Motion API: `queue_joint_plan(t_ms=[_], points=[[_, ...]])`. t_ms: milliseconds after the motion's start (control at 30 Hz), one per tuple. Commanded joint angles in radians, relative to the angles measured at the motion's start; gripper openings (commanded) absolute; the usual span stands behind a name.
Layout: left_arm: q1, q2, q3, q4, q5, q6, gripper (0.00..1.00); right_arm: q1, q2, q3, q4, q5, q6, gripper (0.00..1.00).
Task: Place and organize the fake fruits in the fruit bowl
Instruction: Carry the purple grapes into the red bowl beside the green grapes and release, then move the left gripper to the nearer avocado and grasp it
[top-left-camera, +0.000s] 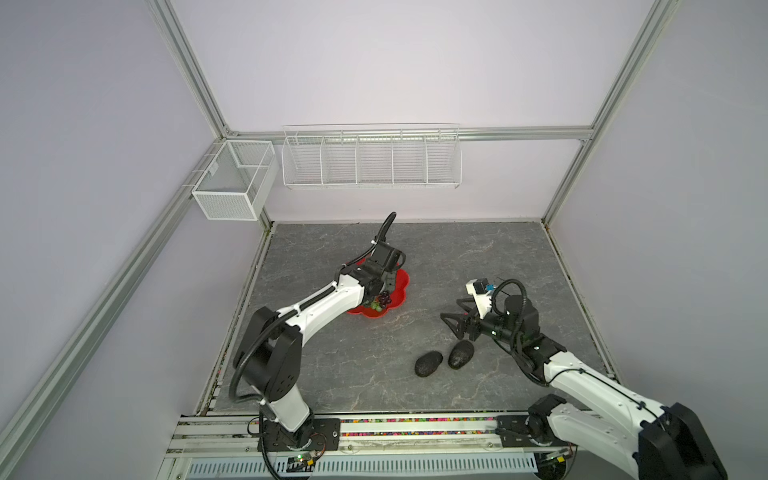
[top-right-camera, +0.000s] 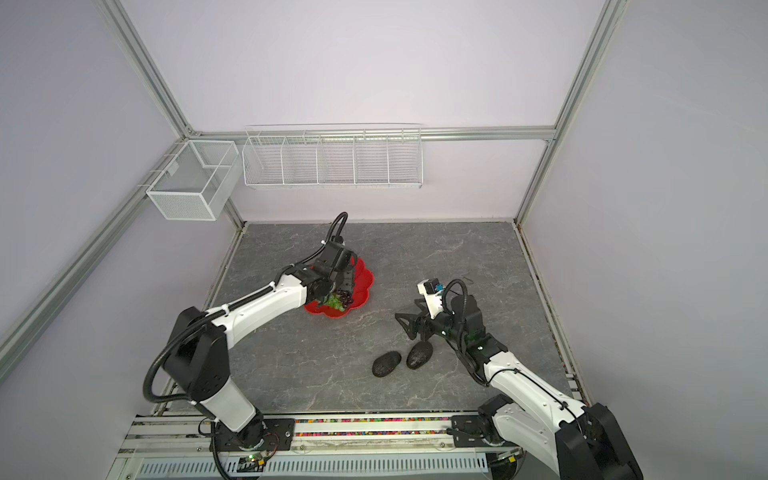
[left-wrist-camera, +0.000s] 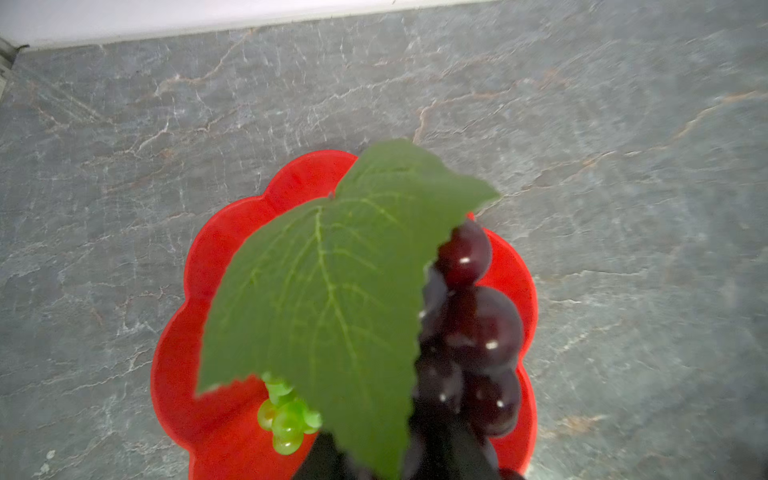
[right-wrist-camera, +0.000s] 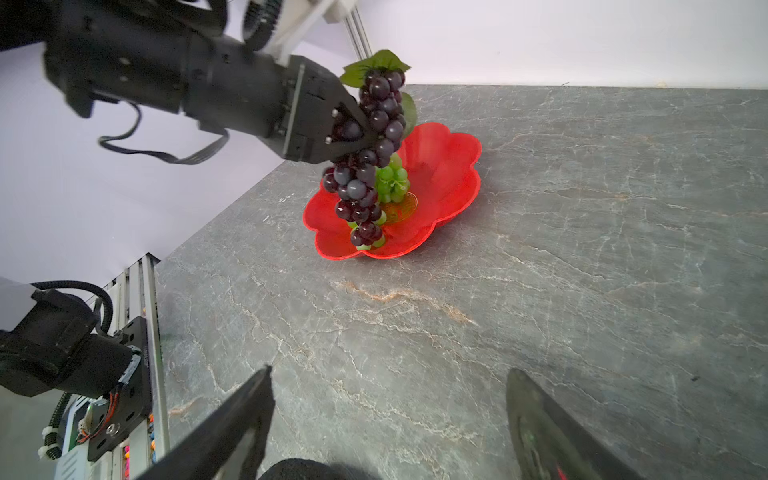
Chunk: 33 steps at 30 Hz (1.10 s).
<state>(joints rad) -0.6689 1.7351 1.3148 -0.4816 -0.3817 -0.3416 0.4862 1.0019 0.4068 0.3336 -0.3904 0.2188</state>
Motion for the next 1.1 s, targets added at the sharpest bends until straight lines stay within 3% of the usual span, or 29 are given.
queue_joint_plan(t_ms=[0,300,567,867,967,1067], points=[[0.014,0.104,0.099,-0.103,-0.057,0.004,0.26,0.008,0.003,0.009,0.013,-0.019,-0.024,0.88],[0.015,0.237,0.207,-0.124,-0.049,0.026,0.29,0.010,-0.004,0.010,0.012,-0.020,-0.026,0.88],[0.017,0.268,0.222,-0.117,-0.061,0.041,0.57,0.012,-0.008,0.009,0.005,-0.015,-0.029,0.88],[-0.027,0.061,0.072,-0.067,-0.027,0.049,0.66,0.012,0.007,0.019,-0.009,-0.008,-0.029,0.88],[-0.092,-0.055,-0.045,-0.037,0.051,0.077,0.72,0.012,0.007,0.032,-0.045,-0.019,-0.033,0.88],[-0.145,-0.170,-0.206,0.039,0.207,0.112,0.76,0.011,-0.025,0.035,-0.106,-0.018,-0.038,0.88]])
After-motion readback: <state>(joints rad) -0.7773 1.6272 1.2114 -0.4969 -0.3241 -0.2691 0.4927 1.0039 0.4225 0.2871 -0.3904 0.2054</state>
